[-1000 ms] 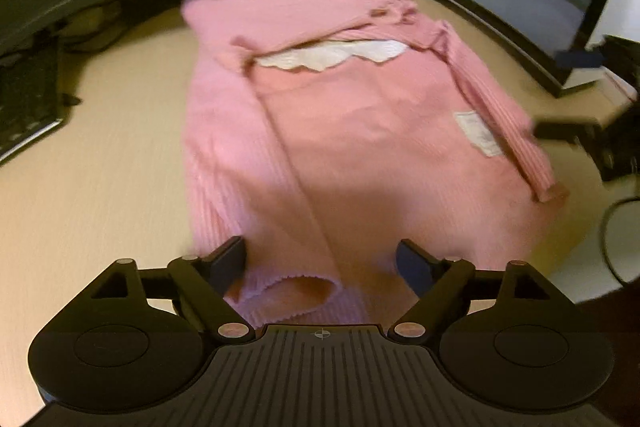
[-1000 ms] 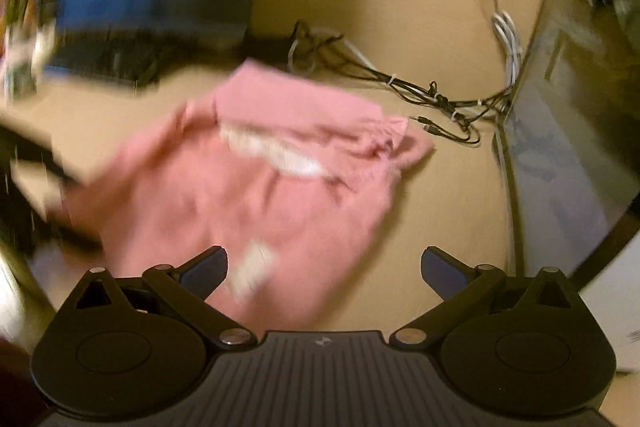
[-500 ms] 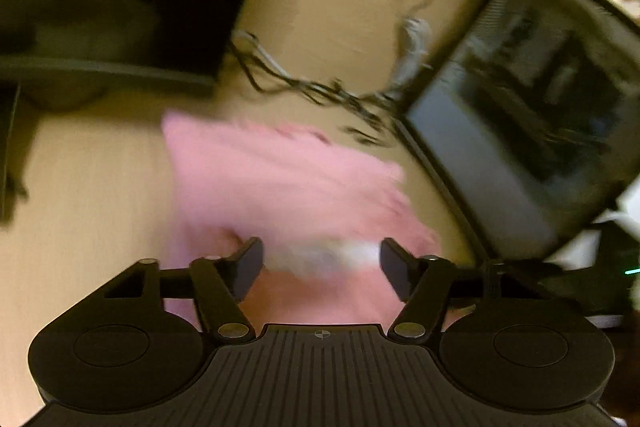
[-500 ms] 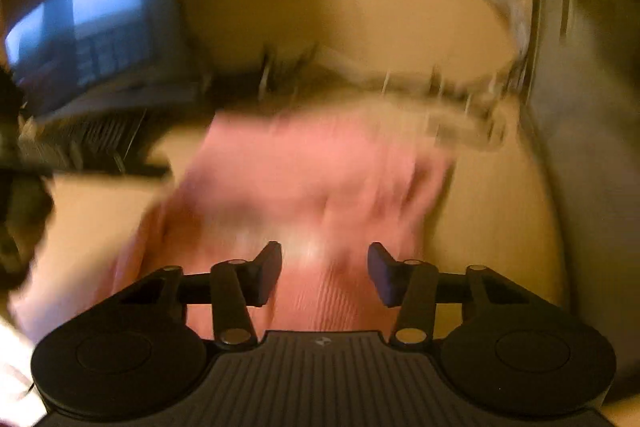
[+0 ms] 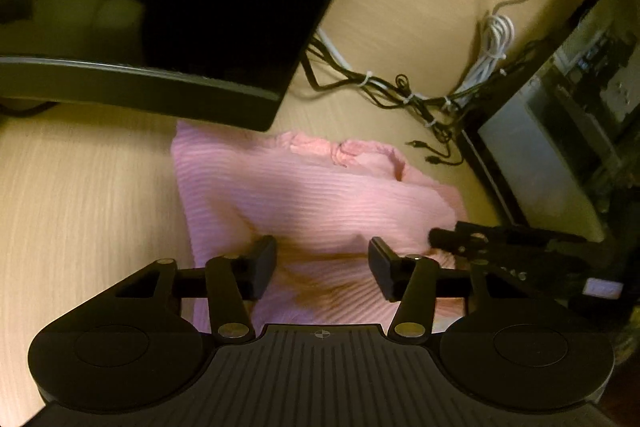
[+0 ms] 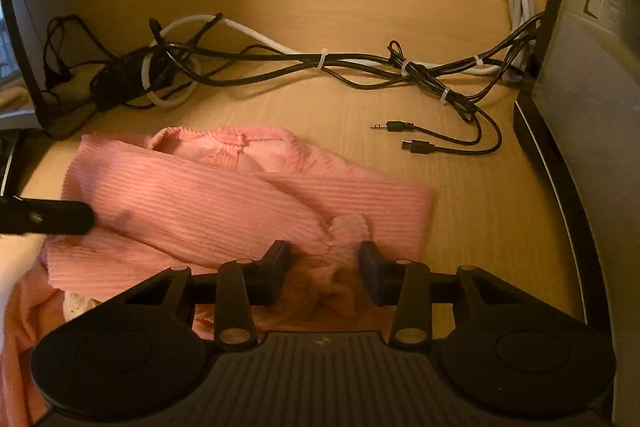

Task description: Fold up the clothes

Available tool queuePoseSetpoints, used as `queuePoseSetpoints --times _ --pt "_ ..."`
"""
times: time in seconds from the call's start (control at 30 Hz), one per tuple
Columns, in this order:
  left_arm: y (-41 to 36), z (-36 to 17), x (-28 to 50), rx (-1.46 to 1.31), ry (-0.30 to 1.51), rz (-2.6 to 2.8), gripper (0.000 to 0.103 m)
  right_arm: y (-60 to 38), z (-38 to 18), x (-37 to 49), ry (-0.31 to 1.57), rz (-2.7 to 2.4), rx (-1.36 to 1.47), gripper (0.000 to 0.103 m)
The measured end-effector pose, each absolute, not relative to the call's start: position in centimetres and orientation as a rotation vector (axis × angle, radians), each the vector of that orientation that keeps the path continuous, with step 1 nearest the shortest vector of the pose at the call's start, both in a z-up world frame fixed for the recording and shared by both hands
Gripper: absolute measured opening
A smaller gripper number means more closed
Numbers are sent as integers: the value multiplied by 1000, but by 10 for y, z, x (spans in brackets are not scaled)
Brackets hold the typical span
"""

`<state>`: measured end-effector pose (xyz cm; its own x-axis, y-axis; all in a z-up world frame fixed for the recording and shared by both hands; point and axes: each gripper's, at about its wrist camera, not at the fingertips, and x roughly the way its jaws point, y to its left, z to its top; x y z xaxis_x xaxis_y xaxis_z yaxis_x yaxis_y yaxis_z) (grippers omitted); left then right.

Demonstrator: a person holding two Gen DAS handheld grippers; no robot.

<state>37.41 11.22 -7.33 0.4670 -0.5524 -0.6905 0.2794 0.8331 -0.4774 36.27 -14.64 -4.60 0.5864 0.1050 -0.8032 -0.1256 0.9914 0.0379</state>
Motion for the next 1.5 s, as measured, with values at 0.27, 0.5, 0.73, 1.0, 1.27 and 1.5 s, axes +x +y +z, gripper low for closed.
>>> queuePoseSetpoints --times 0.27,0.5,0.73,1.0,1.27,1.5 --pt "119 -71 373 -324 943 -515 68 -145 -46 361 903 108 -17 43" --pt "107 -78 377 -282 965 -507 73 -137 -29 336 816 91 -50 46" --pt "105 -78 377 -264 970 -505 74 -141 -43 333 874 103 12 51" --pt "114 -72 374 -302 972 -498 74 -154 -25 339 844 91 55 55" --pt "156 -52 353 -400 951 -444 83 -165 0 375 788 128 153 61" --pt "165 -51 324 -382 990 -443 89 -122 -38 441 830 132 7 37"
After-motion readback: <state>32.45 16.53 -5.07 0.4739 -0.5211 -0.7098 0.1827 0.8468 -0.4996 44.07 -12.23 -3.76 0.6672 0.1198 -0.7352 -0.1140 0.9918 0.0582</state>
